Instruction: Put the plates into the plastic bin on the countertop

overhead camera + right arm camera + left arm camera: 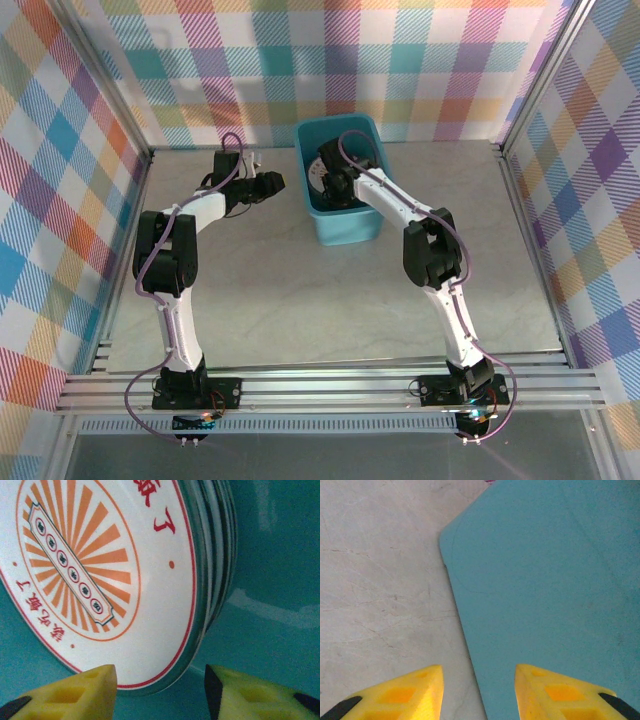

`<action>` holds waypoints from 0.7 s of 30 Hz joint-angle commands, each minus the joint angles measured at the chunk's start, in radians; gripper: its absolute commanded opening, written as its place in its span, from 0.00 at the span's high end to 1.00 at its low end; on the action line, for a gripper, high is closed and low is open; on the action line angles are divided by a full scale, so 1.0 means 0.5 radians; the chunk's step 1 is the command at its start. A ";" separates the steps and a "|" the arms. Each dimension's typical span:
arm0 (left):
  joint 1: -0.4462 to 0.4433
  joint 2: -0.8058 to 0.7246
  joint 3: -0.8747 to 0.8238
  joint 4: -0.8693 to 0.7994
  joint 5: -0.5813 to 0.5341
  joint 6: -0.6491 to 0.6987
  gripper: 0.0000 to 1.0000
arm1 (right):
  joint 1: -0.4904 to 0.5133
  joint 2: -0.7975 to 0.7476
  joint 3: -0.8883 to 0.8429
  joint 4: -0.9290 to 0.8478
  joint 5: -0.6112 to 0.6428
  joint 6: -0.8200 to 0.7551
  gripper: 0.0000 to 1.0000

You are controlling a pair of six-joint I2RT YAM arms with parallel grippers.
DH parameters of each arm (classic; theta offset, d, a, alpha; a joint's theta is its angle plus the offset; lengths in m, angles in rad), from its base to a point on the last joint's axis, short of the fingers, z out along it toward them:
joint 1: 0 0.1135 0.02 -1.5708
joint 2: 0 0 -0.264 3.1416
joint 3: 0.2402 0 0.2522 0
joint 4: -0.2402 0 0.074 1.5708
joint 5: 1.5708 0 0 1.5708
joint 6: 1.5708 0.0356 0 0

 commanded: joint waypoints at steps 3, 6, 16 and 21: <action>0.023 -0.067 -0.043 0.042 0.018 -0.008 0.58 | 0.009 -0.081 -0.109 0.180 0.062 -0.064 0.41; 0.022 -0.073 -0.050 0.049 0.021 -0.005 0.58 | 0.006 -0.111 -0.176 0.259 0.066 -0.082 0.36; 0.021 -0.092 -0.071 0.114 0.022 -0.010 0.58 | 0.015 -0.246 -0.292 0.463 0.240 -0.316 0.10; 0.023 -0.085 -0.118 0.240 -0.006 -0.084 0.57 | 0.033 -0.343 -0.335 0.555 0.325 -0.516 0.01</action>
